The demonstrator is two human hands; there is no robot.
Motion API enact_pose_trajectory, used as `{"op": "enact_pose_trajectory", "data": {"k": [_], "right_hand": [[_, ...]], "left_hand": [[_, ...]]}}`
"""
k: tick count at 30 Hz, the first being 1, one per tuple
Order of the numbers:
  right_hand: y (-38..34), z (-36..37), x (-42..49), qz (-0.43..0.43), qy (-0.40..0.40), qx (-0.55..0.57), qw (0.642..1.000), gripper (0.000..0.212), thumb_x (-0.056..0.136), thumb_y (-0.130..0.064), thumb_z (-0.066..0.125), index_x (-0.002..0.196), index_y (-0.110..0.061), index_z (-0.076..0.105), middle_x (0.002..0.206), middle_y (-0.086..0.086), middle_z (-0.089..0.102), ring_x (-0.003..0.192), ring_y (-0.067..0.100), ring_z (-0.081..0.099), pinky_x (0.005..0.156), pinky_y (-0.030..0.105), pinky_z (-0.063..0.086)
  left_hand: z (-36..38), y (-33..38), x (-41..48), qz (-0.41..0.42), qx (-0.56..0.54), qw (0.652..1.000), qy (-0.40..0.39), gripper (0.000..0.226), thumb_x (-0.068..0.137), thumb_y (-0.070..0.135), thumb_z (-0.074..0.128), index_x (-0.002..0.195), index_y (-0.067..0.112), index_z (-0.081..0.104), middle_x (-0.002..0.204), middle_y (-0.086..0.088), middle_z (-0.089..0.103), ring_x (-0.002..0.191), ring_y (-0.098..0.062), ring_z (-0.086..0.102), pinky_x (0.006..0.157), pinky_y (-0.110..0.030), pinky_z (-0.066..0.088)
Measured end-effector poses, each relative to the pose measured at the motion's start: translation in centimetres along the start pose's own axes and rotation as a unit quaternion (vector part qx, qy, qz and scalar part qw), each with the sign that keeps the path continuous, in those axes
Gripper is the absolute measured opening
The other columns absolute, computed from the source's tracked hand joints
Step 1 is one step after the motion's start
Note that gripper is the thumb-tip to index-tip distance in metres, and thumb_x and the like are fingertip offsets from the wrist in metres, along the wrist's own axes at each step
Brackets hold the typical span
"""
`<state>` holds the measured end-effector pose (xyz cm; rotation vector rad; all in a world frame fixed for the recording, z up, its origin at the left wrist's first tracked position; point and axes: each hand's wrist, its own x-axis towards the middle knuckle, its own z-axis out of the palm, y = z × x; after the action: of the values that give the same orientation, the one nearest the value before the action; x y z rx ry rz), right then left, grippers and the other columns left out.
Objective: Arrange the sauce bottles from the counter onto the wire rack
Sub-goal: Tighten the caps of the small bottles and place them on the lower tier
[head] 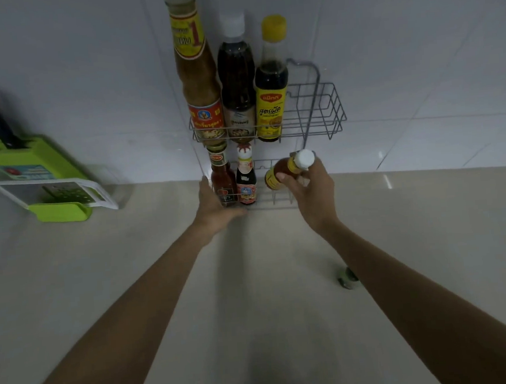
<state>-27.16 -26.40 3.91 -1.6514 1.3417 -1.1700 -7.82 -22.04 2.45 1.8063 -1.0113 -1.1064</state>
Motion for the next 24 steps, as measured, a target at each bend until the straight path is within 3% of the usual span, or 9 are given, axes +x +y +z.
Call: {"op": "enact_pose_trajectory", "data": {"k": [2,4,8,11,14,18,21,22,24], "right_hand": [[1.3,1.5,0.9,-0.022,-0.028,-0.033,0.999,0.033,0.081,-0.026,0.071,0.106,-0.03,0.051,0.101,-0.008,0.055,0.091,0.005,0.052,0.077,0.011,0.04],[2.6,2.8,1.4,-0.039,-0.045,-0.064,0.996,0.033,0.08,-0.024,0.07,0.109,-0.02,0.054,0.102,-0.005,0.054,0.09,0.006,0.049,0.075,0.006,0.037],[3.6,4.4,2.9,-0.01,-0.085,-0.108,0.99,0.036,0.083,-0.021,0.069,0.113,-0.008,0.054,0.106,0.008,0.058,0.095,0.024,0.055,0.077,0.034,0.047],[3.4,5.1,4.2,0.009,-0.112,-0.147,0.983,0.036,0.084,-0.025,0.068,0.11,-0.006,0.052,0.105,0.01,0.06,0.094,0.027,0.056,0.072,0.035,0.045],[3.3,5.6,4.9,0.028,-0.121,-0.177,0.976,0.036,0.085,-0.028,0.068,0.106,-0.005,0.049,0.103,0.012,0.06,0.093,0.027,0.055,0.068,0.029,0.034],[3.3,5.3,5.6,0.052,-0.17,-0.203,0.963,0.047,0.084,-0.029,0.071,0.118,-0.005,0.048,0.115,0.014,0.06,0.107,0.029,0.056,0.077,0.03,0.039],[2.3,3.1,5.7,0.086,-0.239,-0.153,0.955,0.075,0.084,-0.022,0.072,0.144,-0.009,0.028,0.144,0.016,0.045,0.13,0.033,0.044,0.1,0.039,0.042],[2.0,1.7,5.4,0.087,-0.229,-0.145,0.959,0.077,0.086,-0.019,0.069,0.147,-0.01,0.023,0.149,0.015,0.04,0.134,0.032,0.04,0.106,0.043,0.04],[2.2,-2.2,4.1,0.045,-0.17,-0.148,0.973,0.059,0.089,-0.008,0.062,0.142,-0.01,0.035,0.143,0.014,0.048,0.128,0.029,0.049,0.104,0.04,0.043]], "left_hand": [[-0.2,0.0,1.6,-0.013,-0.032,0.999,-0.012,0.121,0.073,-0.003,0.08,0.153,0.012,-0.01,0.158,-0.011,0.023,0.127,-0.01,0.031,0.093,-0.023,0.027],[-0.4,-0.1,2.8,-0.024,-0.045,0.998,-0.022,0.126,0.074,-0.002,0.08,0.151,0.014,-0.018,0.159,-0.01,0.021,0.138,-0.019,0.03,0.096,-0.026,0.027],[-0.4,-0.9,4.2,-0.008,-0.056,0.997,-0.044,0.115,0.074,-0.008,0.077,0.152,0.013,-0.004,0.144,-0.004,0.036,0.123,-0.013,0.039,0.097,-0.024,0.035],[-0.3,-1.7,4.6,0.022,-0.051,0.998,-0.03,0.095,0.073,-0.014,0.074,0.145,0.01,0.017,0.117,0.005,0.047,0.108,-0.011,0.051,0.071,-0.005,0.045],[-0.3,-2.3,4.8,0.03,-0.048,0.998,-0.037,0.095,0.071,-0.016,0.073,0.144,0.01,0.018,0.11,0.008,0.047,0.094,0.003,0.051,0.061,-0.003,0.046],[-0.3,-2.2,4.9,0.009,-0.027,0.999,-0.043,0.106,0.072,-0.012,0.075,0.15,0.014,0.008,0.115,0.014,0.044,0.106,-0.006,0.049,0.078,-0.013,0.044],[0.2,-1.7,3.8,-0.042,-0.022,0.999,-0.013,0.117,0.075,-0.005,0.075,0.152,0.011,-0.012,0.136,0.004,0.035,0.124,-0.015,0.039,0.094,-0.028,0.036],[0.6,-1.6,3.2,-0.052,-0.012,0.998,0.021,0.116,0.076,-0.003,0.075,0.152,0.009,-0.011,0.144,-0.002,0.035,0.131,-0.02,0.038,0.097,-0.029,0.036],[2.0,-1.8,1.5,-0.017,0.006,0.996,0.092,0.103,0.076,-0.002,0.075,0.152,0.004,0.006,0.144,-0.008,0.039,0.135,-0.029,0.039,0.099,-0.028,0.038]]}}
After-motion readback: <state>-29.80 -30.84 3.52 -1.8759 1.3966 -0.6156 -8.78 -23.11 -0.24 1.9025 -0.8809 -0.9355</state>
